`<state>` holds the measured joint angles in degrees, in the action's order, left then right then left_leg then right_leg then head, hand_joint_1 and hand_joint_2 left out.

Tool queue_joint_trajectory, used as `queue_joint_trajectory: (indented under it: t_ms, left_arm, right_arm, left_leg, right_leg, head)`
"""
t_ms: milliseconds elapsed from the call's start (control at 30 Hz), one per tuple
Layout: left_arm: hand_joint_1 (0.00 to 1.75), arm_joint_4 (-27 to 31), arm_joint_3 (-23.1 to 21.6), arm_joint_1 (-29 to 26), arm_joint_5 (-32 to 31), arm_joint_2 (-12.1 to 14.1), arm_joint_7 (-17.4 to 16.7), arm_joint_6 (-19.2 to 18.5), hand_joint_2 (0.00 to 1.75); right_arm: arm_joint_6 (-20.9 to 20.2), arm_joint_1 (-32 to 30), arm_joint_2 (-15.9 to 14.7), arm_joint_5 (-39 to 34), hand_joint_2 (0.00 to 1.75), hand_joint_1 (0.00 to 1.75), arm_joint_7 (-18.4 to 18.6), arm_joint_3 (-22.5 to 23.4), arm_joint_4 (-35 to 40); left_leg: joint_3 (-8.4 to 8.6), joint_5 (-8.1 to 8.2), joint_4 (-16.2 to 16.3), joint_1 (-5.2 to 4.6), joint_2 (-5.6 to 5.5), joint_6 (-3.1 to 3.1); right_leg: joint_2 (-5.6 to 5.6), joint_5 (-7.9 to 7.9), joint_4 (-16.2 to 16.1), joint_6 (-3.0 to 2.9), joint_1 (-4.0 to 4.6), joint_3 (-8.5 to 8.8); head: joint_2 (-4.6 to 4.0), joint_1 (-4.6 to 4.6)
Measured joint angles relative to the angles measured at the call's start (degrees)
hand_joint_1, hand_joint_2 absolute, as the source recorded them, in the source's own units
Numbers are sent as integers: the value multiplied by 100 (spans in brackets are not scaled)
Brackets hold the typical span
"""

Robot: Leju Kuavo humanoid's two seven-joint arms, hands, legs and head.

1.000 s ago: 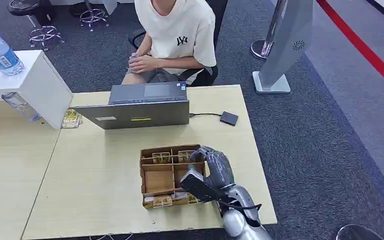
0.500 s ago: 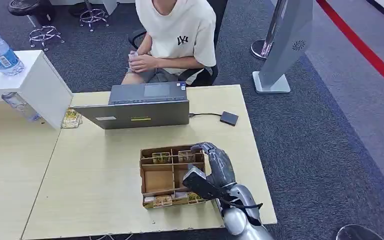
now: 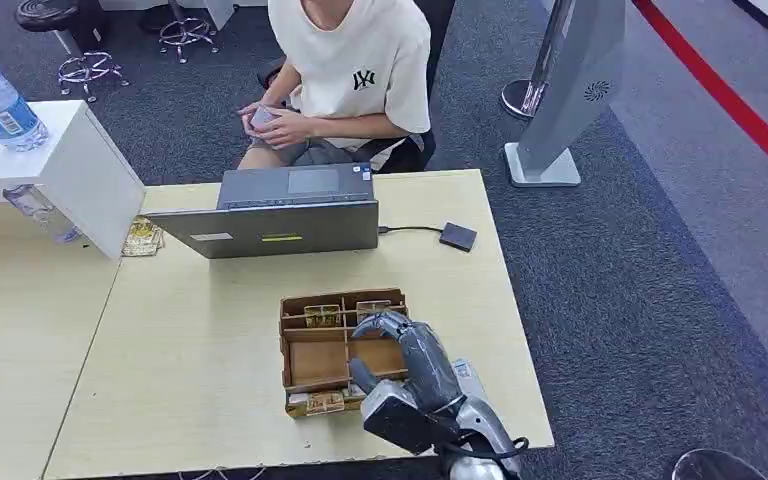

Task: Pass the card to the sensor for recognition and then transmit it.

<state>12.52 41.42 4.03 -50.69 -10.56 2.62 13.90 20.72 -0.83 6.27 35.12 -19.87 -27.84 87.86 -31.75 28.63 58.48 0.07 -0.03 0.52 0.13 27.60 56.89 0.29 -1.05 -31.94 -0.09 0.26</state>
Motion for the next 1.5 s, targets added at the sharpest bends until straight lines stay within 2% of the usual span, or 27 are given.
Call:
queue_joint_trajectory:
  t_ms: [33,100,200,233,300,333,700,933,1067,1233,1500]
  left_arm:
    - [0,0,9,0,13,0,0,4,0]
    - [0,0,35,0,22,0,0,22,0]
    - [0,0,87,0,50,0,4,52,0]
    - [0,0,111,0,65,-2,7,55,0]
    - [0,0,162,0,87,-4,4,61,0]
    - [0,0,184,0,94,-7,5,68,0]
    - [0,0,337,3,96,-13,7,105,0]
    - [0,0,343,4,92,-13,-4,109,0]
    - [0,0,348,4,68,-13,-4,107,0]
    - [0,0,400,5,11,-13,-13,107,0]
    - [0,0,433,5,-26,-13,-22,105,0]
  right_arm:
    - [-11,-34,-13,6,175,89,0,-20,43]
    - [-42,-110,-44,46,175,87,-2,-75,112]
    - [-11,-272,-101,169,175,75,11,-184,208]
    - [43,-328,-137,246,175,82,39,-238,247]
    - [177,-433,-210,392,175,80,118,-337,291]
    - [240,-477,-251,450,175,87,159,-398,308]
    - [831,-617,-641,1180,175,84,645,-783,291]
    - [874,-623,-752,1283,175,87,713,-842,258]
    - [1030,-619,-805,1596,175,82,859,-890,236]
    - [1211,-609,-879,1973,175,91,1030,-931,169]
    - [1244,-558,-962,2391,175,91,1167,-1014,22]
  left_leg:
    - [1,0,0,0,0,0]
    - [1,0,0,0,0,0]
    - [1,0,0,0,0,0]
    - [1,0,0,0,0,0]
    - [1,0,0,0,0,0]
    - [0,0,0,0,0,0]
    - [2,0,0,0,0,0]
    - [1,0,0,0,0,0]
    - [1,0,0,0,0,0]
    - [1,0,0,0,0,0]
    - [1,0,0,0,0,0]
  right_leg:
    - [0,0,0,0,0,1]
    - [0,0,0,0,0,1]
    - [0,0,0,0,0,2]
    - [0,0,0,0,0,2]
    - [0,0,0,0,0,1]
    - [0,0,0,0,0,1]
    - [0,-1,0,0,0,2]
    - [0,0,0,0,0,2]
    - [0,0,0,0,0,2]
    - [0,0,0,0,0,2]
    - [0,0,0,0,0,2]
  head:
    - [0,0]
    - [0,0]
    - [0,0]
    - [0,0]
    - [0,0]
    - [0,0]
    - [0,0]
    - [0,0]
    - [0,0]
    - [0,0]
    - [0,0]
